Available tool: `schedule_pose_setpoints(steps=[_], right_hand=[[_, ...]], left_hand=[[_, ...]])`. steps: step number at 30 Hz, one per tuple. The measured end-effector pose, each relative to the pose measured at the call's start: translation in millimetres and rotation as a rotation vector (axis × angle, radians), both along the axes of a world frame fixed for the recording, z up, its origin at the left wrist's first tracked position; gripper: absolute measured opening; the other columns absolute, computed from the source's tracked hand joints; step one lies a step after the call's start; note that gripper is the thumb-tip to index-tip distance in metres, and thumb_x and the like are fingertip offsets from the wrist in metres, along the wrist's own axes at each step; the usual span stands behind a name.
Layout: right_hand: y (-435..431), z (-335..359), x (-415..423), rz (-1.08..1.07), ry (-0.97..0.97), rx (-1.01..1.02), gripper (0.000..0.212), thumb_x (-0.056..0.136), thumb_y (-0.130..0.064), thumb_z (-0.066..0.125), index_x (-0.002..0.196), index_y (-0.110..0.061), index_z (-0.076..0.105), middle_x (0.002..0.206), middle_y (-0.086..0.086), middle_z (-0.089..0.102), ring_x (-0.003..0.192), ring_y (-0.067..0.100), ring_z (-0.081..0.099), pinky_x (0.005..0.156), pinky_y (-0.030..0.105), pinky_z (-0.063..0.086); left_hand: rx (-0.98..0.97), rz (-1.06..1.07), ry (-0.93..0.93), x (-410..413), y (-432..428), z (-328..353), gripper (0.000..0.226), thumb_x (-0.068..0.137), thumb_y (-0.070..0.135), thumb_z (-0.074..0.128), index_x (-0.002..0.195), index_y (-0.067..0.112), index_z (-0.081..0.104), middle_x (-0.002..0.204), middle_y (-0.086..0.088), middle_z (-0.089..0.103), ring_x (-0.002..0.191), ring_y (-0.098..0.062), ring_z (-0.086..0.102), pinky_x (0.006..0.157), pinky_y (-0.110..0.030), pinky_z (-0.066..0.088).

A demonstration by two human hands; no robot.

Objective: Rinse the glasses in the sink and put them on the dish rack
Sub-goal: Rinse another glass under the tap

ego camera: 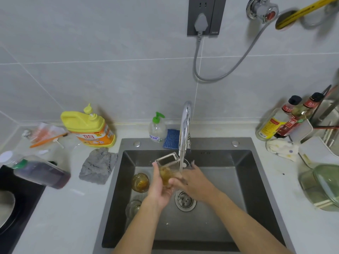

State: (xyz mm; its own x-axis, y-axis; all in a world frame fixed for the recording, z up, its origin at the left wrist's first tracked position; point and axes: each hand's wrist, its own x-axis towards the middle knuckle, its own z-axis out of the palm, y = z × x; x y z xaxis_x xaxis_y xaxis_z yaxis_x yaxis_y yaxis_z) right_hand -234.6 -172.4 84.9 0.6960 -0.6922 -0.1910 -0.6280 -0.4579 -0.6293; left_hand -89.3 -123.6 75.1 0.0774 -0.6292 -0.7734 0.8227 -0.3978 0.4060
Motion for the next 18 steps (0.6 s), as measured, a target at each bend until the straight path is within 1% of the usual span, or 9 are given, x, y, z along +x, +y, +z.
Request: schedule_pose_setpoints(steps=[3,6,8,9,10,12,14,16,18], right_hand=[[7.6,-3.5,9.3,-0.190,-0.182,0.183,0.041,0.105,-0.051,0.045,0.094,-0.025,0.074,0.093,-0.008,0.078,0.090,0.006,0.071,0.100,0.036,0.051],[10.4,-0.8,9.4,-0.174,-0.259,0.351,0.034,0.104,-0.046,0.049,0.109,-0.027,0.076,0.109,-0.013,0.077,0.105,0.001,0.070,0.104,0.041,0.052],[9.1,-1.9,0.4,0.023,-0.067,0.172,0.036,0.103,-0.057,0.044,0.130,-0.045,0.064,0.135,-0.024,0.064,0.131,-0.006,0.051,0.126,0.048,0.025],[6.4,-1.6,-3.7,0.093,0.066,0.066,0.038,0.103,-0.060,0.040,0.138,-0.052,0.054,0.144,-0.029,0.054,0.138,-0.008,0.037,0.128,0.050,0.003],[3.9,-0.5,-5.1,0.108,0.129,0.013,0.039,0.104,-0.058,0.039,0.140,-0.051,0.051,0.145,-0.029,0.052,0.139,-0.008,0.033,0.127,0.048,-0.007],[3.1,2.9,2.3,0.033,0.044,0.098,0.028,0.104,-0.045,0.049,0.120,-0.036,0.070,0.124,-0.016,0.070,0.124,0.002,0.057,0.124,0.042,0.021],[4.4,4.5,12.5,-0.139,-0.167,0.316,0.022,0.102,-0.033,0.056,0.103,-0.021,0.075,0.100,-0.007,0.078,0.098,0.009,0.071,0.101,0.038,0.051],[5.4,5.0,13.2,-0.218,-0.290,0.453,0.024,0.104,-0.034,0.055,0.112,-0.022,0.074,0.103,-0.007,0.079,0.098,0.004,0.073,0.098,0.033,0.055],[3.7,3.4,3.9,-0.102,-0.191,0.344,0.026,0.104,-0.047,0.052,0.117,-0.035,0.070,0.115,-0.015,0.075,0.108,0.001,0.069,0.112,0.038,0.046]], left_hand=[[-0.006,-0.038,-0.017,-5.5,2.8,-0.3,0.054,0.093,0.050,0.070,0.098,-0.004,0.076,0.087,-0.019,0.076,0.064,-0.022,0.074,0.074,-0.037,0.061],[-0.002,-0.048,-0.083,-4.5,3.3,-1.2,0.045,0.089,0.044,0.075,0.091,-0.001,0.078,0.087,-0.019,0.077,0.071,-0.025,0.076,0.079,-0.036,0.060],[0.038,-0.050,-0.089,0.0,1.8,3.3,0.048,0.087,0.045,0.079,0.106,0.002,0.074,0.100,-0.020,0.079,0.075,-0.028,0.074,0.067,-0.033,0.059],[0.051,-0.045,-0.069,0.7,1.2,6.0,0.049,0.085,0.044,0.080,0.110,0.002,0.073,0.104,-0.019,0.079,0.075,-0.029,0.073,0.060,-0.031,0.057],[0.050,-0.045,-0.050,1.6,0.5,2.2,0.050,0.084,0.044,0.081,0.111,0.002,0.073,0.105,-0.019,0.079,0.073,-0.027,0.072,0.052,-0.028,0.056],[0.037,-0.036,-0.032,0.0,0.5,-0.5,0.047,0.084,0.042,0.080,0.104,0.001,0.074,0.095,-0.016,0.078,0.063,-0.022,0.069,0.045,-0.025,0.055],[0.010,-0.036,-0.032,-4.7,2.9,-3.7,0.041,0.091,0.041,0.074,0.089,0.000,0.080,0.089,-0.017,0.078,0.065,-0.022,0.075,0.062,-0.032,0.062],[-0.013,-0.042,-0.058,-6.0,4.8,-3.6,0.046,0.095,0.041,0.068,0.079,0.001,0.082,0.086,-0.019,0.079,0.068,-0.023,0.077,0.070,-0.033,0.061],[-0.009,-0.041,-0.072,-2.7,2.6,-2.3,0.048,0.096,0.043,0.067,0.086,-0.002,0.078,0.085,-0.021,0.078,0.058,-0.023,0.073,0.055,-0.029,0.059]])
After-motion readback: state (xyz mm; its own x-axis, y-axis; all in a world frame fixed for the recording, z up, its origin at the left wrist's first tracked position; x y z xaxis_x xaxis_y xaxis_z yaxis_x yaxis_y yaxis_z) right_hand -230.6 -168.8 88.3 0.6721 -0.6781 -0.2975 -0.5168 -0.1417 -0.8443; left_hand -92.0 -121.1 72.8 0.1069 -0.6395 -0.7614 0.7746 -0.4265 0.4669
